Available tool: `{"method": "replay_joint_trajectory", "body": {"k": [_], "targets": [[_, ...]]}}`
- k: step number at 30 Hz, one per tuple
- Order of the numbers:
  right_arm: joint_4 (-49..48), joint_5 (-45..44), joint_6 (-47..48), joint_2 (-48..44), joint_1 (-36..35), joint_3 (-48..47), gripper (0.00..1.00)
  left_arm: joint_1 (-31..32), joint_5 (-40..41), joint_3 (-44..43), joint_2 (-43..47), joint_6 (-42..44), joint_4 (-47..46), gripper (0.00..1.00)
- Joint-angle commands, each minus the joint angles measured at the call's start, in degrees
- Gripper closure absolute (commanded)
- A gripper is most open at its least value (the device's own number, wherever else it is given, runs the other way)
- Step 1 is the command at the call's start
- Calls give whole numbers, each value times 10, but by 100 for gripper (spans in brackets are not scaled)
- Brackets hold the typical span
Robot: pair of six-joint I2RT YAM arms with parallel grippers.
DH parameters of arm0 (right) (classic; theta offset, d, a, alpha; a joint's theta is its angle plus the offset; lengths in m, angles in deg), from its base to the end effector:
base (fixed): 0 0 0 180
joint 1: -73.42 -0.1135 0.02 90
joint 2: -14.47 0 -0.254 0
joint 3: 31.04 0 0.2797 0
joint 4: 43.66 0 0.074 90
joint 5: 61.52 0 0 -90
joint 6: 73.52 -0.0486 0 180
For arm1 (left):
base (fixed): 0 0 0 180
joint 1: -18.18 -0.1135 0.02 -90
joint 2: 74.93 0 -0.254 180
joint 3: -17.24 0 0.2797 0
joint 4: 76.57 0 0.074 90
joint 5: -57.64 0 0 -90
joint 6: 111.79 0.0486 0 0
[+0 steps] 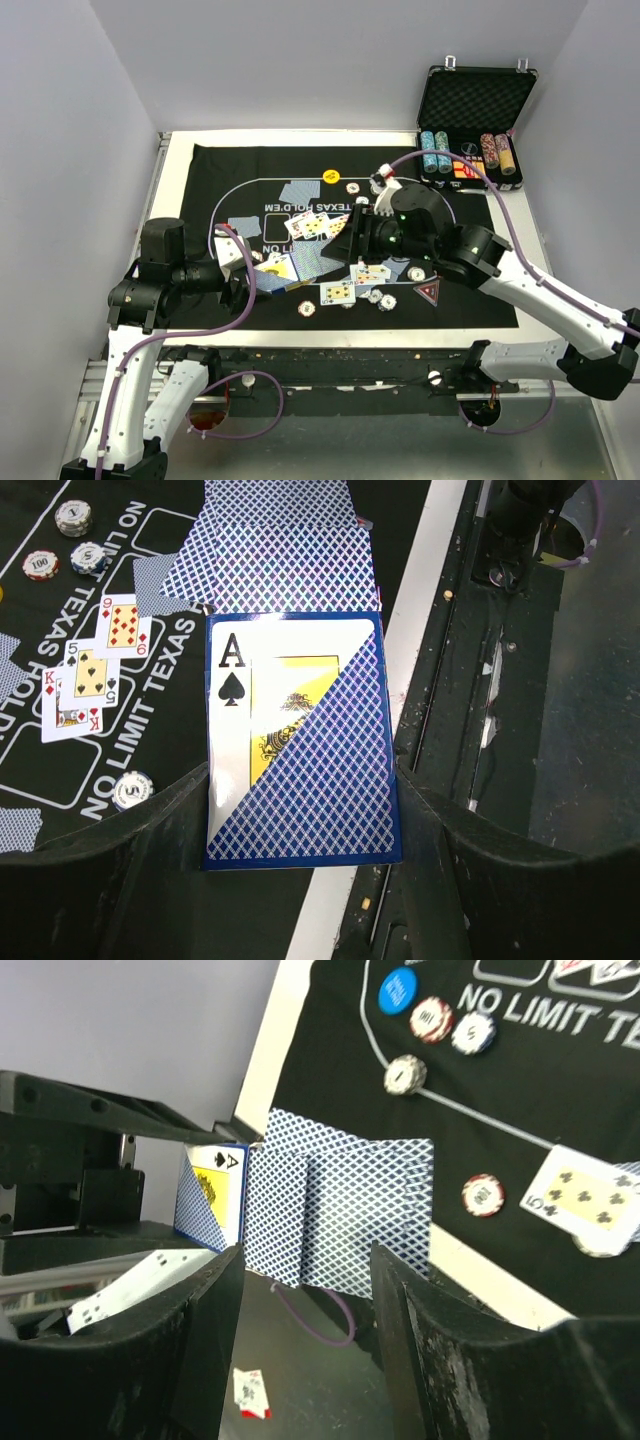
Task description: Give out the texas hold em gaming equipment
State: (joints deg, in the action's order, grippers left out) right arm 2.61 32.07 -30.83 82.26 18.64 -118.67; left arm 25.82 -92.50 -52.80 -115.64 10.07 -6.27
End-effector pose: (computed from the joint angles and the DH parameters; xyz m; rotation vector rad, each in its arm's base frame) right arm 0.1687 0.2442 0.3891 -0.1896 2.2362 1.1254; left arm 0.1386 -0.0611 0.3518 1.1434 1.6611 -0.9172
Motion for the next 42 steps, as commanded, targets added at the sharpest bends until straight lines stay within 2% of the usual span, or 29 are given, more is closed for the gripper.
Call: {"method": "replay_joint_trajectory", "body": {"k": [1,12,24,39,42], "targets": [[-60,73,-16,17,-13,24,41,2,-24,-16,6,-1,-17,81],[-84,105,-32,34,-18,27,54,3,-26,-4,12,-18,-39,81],[-107,126,-50,44,-21,33,74,2,-20,11,29,-47,-75,81],[-108,131,-49,47,-20,41,75,2,-21,3,28,-53,-79,81],[-114,138,-52,53,-20,41,79,2,-21,2,26,-54,-79,81]]}}
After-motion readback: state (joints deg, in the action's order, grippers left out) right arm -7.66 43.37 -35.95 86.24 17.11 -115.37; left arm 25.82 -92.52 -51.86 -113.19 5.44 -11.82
